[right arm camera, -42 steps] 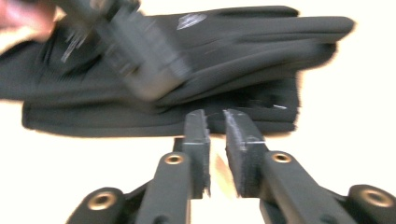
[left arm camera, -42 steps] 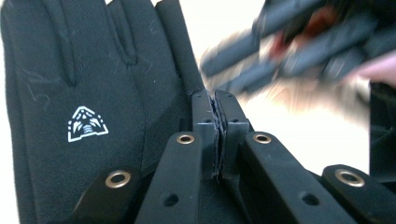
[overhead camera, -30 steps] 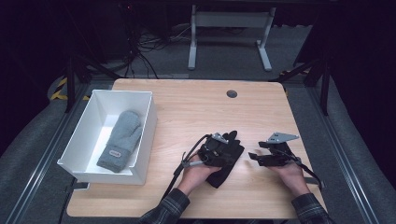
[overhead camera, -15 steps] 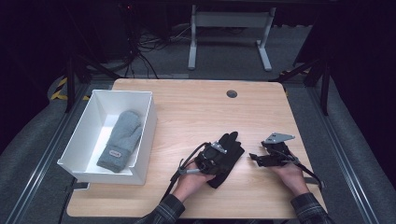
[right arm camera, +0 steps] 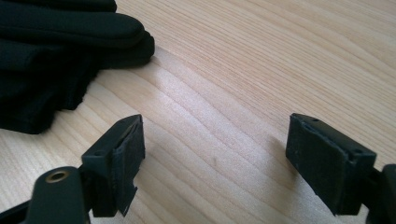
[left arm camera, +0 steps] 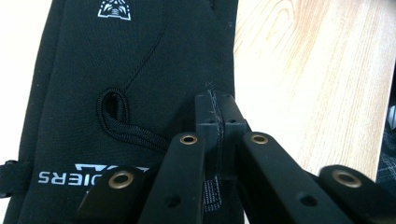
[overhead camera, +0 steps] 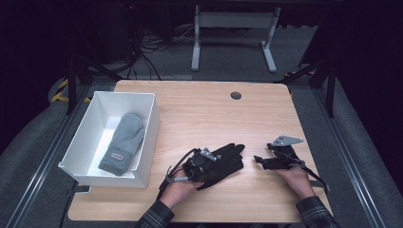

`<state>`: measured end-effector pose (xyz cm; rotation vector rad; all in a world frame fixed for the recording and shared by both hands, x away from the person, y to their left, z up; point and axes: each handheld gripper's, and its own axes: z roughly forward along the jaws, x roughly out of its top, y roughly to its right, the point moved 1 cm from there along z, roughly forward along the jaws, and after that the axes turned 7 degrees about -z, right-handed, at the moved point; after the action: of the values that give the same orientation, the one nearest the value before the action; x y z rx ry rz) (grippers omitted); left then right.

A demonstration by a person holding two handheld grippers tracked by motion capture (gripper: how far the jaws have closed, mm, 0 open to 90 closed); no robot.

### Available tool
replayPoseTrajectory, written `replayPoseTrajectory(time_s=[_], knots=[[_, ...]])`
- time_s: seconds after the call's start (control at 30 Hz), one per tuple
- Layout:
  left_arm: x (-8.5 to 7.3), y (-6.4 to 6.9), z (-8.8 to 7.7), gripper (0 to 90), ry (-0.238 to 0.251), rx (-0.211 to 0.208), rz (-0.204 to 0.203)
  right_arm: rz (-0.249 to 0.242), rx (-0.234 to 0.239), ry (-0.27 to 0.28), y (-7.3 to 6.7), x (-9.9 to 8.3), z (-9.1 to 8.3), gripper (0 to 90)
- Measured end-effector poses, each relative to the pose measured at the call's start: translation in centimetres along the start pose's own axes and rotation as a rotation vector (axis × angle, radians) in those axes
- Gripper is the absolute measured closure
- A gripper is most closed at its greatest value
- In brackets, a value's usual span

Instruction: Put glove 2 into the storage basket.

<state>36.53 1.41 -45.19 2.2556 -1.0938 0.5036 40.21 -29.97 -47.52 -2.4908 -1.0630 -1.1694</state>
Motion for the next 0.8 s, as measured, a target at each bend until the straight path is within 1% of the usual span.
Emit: replayPoseTrajectory(time_s=[0.03,0.07,0.17,0.23,0.27,0.3,0.33,0.37,0.4,0.43,0.47,0.53,0.57,0.63,0.73,0.77,0.8], knots=[[0.1,0.1,-0.1,89.4,0.006,0.004,0.007,0.000,-0.001,-0.002,0.0,0.0,0.0,18.6],[0.2,0.1,-0.3,86.5,0.008,0.008,0.016,-0.001,0.000,-0.004,0.0,0.0,0.0,17.5],[0.8,0.0,-1.1,72.7,0.044,0.037,0.048,-0.003,0.004,-0.005,0.0,0.0,0.0,16.9],[1.1,-0.2,-1.6,61.6,0.069,0.060,0.063,-0.003,0.004,-0.005,0.0,0.0,0.0,16.8],[1.3,-0.3,-1.9,57.6,0.068,0.079,0.073,-0.003,0.004,-0.006,0.0,0.0,0.0,16.8],[1.6,-0.5,-2.0,53.2,0.081,0.088,0.086,-0.003,0.004,-0.006,0.0,0.0,0.0,16.8],[1.7,-0.7,-2.2,48.4,0.094,0.091,0.090,-0.003,0.004,-0.006,0.0,0.0,0.0,16.8],[1.9,-0.9,-2.2,45.5,0.100,0.082,0.095,-0.003,0.004,-0.006,0.0,0.0,0.0,16.8],[2.1,-1.2,-2.1,42.8,0.098,0.086,0.108,-0.003,0.004,-0.006,0.0,0.0,0.0,16.8],[2.3,-1.4,-1.9,37.9,0.094,0.092,0.120,-0.002,0.004,-0.006,0.0,0.0,0.0,16.8],[2.4,-1.5,-1.7,36.0,0.085,0.091,0.126,-0.003,0.004,-0.006,0.0,0.0,0.0,16.8],[2.8,-1.8,-1.3,31.5,0.078,0.106,0.152,-0.003,0.004,-0.006,0.0,0.0,0.0,16.8],[3.0,-2.0,-1.0,29.4,0.073,0.114,0.159,-0.002,0.004,-0.006,0.0,0.0,0.0,16.9],[3.1,-2.3,-0.3,25.5,0.069,0.116,0.151,-0.003,0.003,-0.006,0.0,0.0,0.0,16.9],[3.1,-2.7,0.8,20.9,0.031,0.130,0.142,-0.004,0.003,-0.005,0.0,0.0,0.0,17.0],[3.1,-2.9,1.2,20.5,0.027,0.126,0.146,-0.003,0.003,-0.005,0.0,0.0,0.0,17.0],[3.1,-3.0,1.4,19.6,0.024,0.122,0.138,-0.004,0.002,-0.005,0.0,0.0,0.0,17.1]])
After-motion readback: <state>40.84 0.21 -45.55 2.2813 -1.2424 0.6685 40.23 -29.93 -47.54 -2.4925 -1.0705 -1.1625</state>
